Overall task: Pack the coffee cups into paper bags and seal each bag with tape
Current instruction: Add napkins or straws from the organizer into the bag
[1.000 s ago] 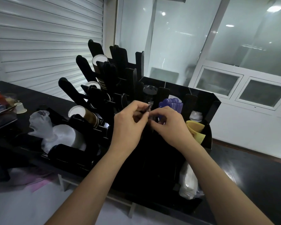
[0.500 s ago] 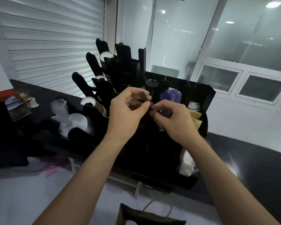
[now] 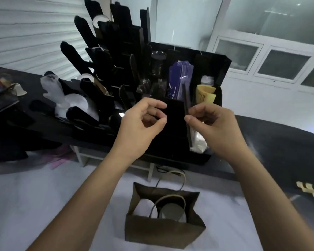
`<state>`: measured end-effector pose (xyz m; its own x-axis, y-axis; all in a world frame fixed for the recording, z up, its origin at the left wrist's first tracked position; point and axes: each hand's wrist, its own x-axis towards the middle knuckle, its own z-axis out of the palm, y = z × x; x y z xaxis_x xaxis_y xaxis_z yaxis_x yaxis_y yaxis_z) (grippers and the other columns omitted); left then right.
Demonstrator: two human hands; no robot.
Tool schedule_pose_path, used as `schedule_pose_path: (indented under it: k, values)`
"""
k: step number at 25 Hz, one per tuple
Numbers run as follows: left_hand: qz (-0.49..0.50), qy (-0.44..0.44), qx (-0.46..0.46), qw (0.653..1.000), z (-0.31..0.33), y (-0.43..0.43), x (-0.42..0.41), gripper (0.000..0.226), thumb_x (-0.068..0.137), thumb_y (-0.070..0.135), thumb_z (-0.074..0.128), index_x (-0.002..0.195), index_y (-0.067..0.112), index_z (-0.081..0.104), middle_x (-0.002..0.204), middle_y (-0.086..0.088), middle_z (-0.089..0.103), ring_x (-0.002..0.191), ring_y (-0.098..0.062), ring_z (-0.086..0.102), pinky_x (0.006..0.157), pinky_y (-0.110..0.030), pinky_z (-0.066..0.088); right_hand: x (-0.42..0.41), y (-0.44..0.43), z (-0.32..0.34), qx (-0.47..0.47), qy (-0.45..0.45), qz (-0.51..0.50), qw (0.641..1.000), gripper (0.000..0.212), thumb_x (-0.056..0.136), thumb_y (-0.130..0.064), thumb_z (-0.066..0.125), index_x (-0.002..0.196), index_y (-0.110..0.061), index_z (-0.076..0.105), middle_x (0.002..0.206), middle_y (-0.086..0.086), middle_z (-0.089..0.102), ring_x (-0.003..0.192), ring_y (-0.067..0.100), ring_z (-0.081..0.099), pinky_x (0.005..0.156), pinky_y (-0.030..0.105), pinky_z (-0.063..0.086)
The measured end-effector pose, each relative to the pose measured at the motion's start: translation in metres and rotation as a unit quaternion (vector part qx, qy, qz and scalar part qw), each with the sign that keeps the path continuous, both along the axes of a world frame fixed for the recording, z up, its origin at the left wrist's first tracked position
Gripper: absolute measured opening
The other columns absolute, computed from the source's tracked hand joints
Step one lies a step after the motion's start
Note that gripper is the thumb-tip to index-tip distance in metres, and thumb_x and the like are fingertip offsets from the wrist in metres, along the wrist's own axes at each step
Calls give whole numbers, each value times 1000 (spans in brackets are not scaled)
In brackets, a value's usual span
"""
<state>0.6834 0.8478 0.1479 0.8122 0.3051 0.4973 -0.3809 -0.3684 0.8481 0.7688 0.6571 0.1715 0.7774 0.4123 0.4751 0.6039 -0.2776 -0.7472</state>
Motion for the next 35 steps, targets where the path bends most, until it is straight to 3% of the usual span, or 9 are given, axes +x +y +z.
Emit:
schedule_pose_path:
  k: [5, 11, 13, 17, 20, 23, 28, 31, 35]
  values:
    - [-42, 91, 61, 993, -37, -9, -25, 16, 93, 20, 69, 103, 33, 66, 91, 8, 69, 92, -11, 67, 80, -20, 52, -26, -40, -26, 27, 54, -29, 998, 10, 89, -16, 78, 87, -23, 72, 84, -2, 74, 83, 23, 70, 76, 27, 56]
    - [19, 131, 88, 987, -76, -16, -53, 5, 100, 27, 57, 103, 31, 58, 84, 11, 69, 87, 2, 65, 72, -10, 46, -48, -66, -61, 68, 119, -52, 989, 8, 88, -15, 76, 88, -20, 70, 83, 3, 73, 83, 28, 72, 80, 32, 60]
    - [38, 146, 149, 977, -95, -14, -60, 4, 101, 30, 53, 102, 31, 56, 83, 14, 67, 81, 4, 61, 71, -13, 44, -54, -71, -72, 90, 134, -57, 985, 8, 88, -13, 76, 87, -19, 70, 80, 2, 72, 79, 26, 72, 79, 32, 59]
    - [95, 178, 349, 915, -131, -8, -69, 2, 93, 36, 57, 93, 37, 55, 90, 20, 61, 104, -12, 54, 94, -29, 32, -69, -74, -95, 104, 172, -48, 978, 9, 83, -17, 75, 86, -12, 68, 82, 10, 73, 79, 26, 73, 78, 31, 60]
    - [75, 229, 409, 880, -150, -7, -73, 13, 82, 37, 75, 86, 38, 62, 97, 21, 66, 119, -13, 53, 111, -35, 20, -75, -73, -114, 69, 170, -40, 982, 8, 85, -11, 77, 85, -12, 69, 83, 8, 74, 83, 26, 73, 80, 33, 60]
    - [66, 258, 426, 865, -159, -6, -76, 13, 83, 43, 73, 94, 38, 69, 109, 21, 66, 133, -15, 46, 118, -40, 12, -78, -71, -131, -6, 157, -43, 987, 12, 88, -8, 76, 86, -18, 71, 85, -3, 74, 85, 17, 71, 83, 32, 58]
    - [-6, 335, 415, 846, -152, 1, -74, 61, 83, 56, 65, 139, 41, 45, 145, 21, 43, 148, -14, 16, 123, -41, 6, -76, -60, -161, -119, 39, -73, 989, 31, 82, -18, 83, 87, -45, 69, 115, -19, 58, 111, 6, 56, 88, 16, 45]
    - [-35, 361, 389, 847, -151, 2, -76, 90, 78, 60, 69, 152, 42, 20, 155, 20, 24, 149, -13, 6, 123, -40, 11, -67, -52, -175, -215, -48, -59, 974, 18, 80, -19, 84, 91, -31, 76, 128, -4, 55, 118, 17, 51, 93, 29, 45]
    - [-68, 368, 340, 863, -155, 3, -78, 115, 73, 56, 75, 155, 43, -4, 158, 17, 15, 147, -11, 12, 120, -40, 27, -57, -26, -182, -363, -157, -28, 918, 20, 72, -15, 86, 87, -24, 76, 124, 10, 62, 110, 34, 60, 80, 43, 49]
